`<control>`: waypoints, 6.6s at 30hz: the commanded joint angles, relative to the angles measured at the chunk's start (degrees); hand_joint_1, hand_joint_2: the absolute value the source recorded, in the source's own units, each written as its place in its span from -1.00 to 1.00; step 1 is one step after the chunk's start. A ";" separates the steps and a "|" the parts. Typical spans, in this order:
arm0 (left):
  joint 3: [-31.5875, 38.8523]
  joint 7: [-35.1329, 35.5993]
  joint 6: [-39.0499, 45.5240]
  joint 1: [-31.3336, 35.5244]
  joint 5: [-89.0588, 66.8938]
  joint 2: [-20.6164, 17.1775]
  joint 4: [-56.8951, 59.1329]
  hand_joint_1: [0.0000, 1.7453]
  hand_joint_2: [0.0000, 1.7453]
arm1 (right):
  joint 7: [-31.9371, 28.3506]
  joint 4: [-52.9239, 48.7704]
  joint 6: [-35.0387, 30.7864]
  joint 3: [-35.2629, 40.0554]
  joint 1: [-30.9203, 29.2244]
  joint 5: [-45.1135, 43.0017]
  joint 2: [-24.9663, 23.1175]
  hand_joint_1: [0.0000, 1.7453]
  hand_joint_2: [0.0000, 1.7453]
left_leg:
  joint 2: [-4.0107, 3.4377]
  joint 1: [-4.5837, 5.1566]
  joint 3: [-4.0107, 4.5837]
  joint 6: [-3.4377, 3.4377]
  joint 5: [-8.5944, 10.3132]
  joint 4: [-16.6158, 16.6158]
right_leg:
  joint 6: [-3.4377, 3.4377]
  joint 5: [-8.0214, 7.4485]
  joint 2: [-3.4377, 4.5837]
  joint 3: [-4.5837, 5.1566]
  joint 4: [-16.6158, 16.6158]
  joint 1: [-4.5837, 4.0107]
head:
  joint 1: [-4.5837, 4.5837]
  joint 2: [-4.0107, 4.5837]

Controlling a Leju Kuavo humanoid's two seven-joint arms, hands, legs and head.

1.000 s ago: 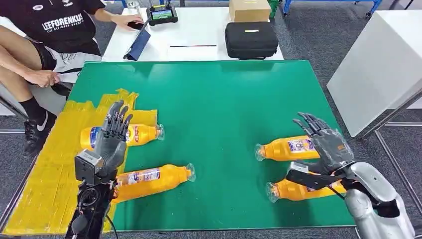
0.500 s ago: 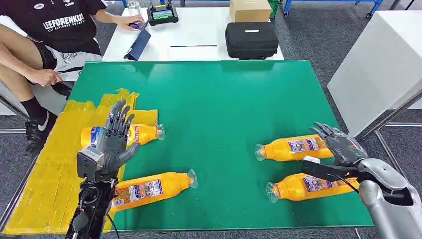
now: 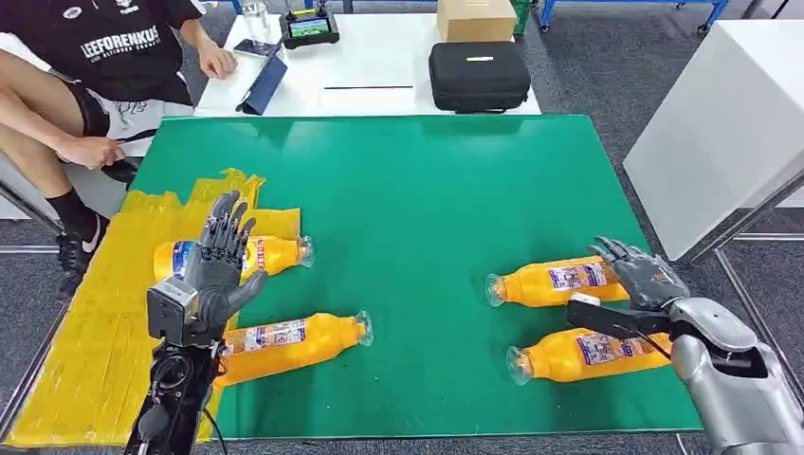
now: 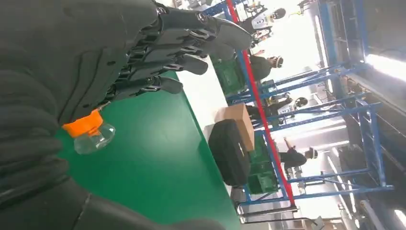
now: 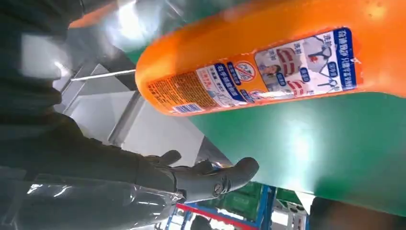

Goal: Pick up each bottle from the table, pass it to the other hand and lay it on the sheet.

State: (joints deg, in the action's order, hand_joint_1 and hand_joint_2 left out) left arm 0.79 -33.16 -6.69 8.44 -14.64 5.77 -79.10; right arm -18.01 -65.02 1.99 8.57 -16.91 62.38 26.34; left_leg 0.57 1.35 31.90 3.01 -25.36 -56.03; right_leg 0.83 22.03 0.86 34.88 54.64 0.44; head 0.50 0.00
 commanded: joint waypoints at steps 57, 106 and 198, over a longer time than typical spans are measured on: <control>1.53 2.87 3.20 -5.32 0.93 -0.16 -1.18 -1.00 1.00 | 17.80 34.84 -19.40 12.75 -16.26 18.14 -10.91 1.00 1.00 | -0.10 -0.09 -0.58 -0.15 -0.07 0.02 | -0.01 0.03 0.01 -0.56 -0.07 -0.08 | 0.02 0.00; -20.75 5.19 -1.71 -1.26 -1.78 -0.45 -4.74 -1.00 1.00 | -4.64 3.61 -36.49 5.23 -5.05 -21.84 -32.33 1.00 1.00 | -0.06 -0.20 -0.13 -0.23 -0.08 -0.01 | -0.05 0.09 -0.10 -0.10 0.02 -0.22 | 0.02 0.00; -23.98 6.77 16.89 -2.53 -1.48 1.04 -5.88 -1.00 1.00 | -4.73 6.12 -13.67 31.71 -0.09 -40.62 -36.97 1.00 1.00 | 0.10 -0.27 -0.08 -0.20 0.00 0.05 | -0.03 0.09 -0.27 -0.08 -0.06 -0.27 | -0.02 0.00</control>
State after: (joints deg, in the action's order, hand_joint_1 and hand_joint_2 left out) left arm -23.23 -24.85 9.01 3.29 -20.83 6.64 -88.76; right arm -21.05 -60.70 -11.72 36.28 -17.00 23.41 -12.20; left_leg 0.62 1.12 31.97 2.93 -25.32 -56.02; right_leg 0.80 22.07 0.70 34.99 54.65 0.21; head 0.48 0.00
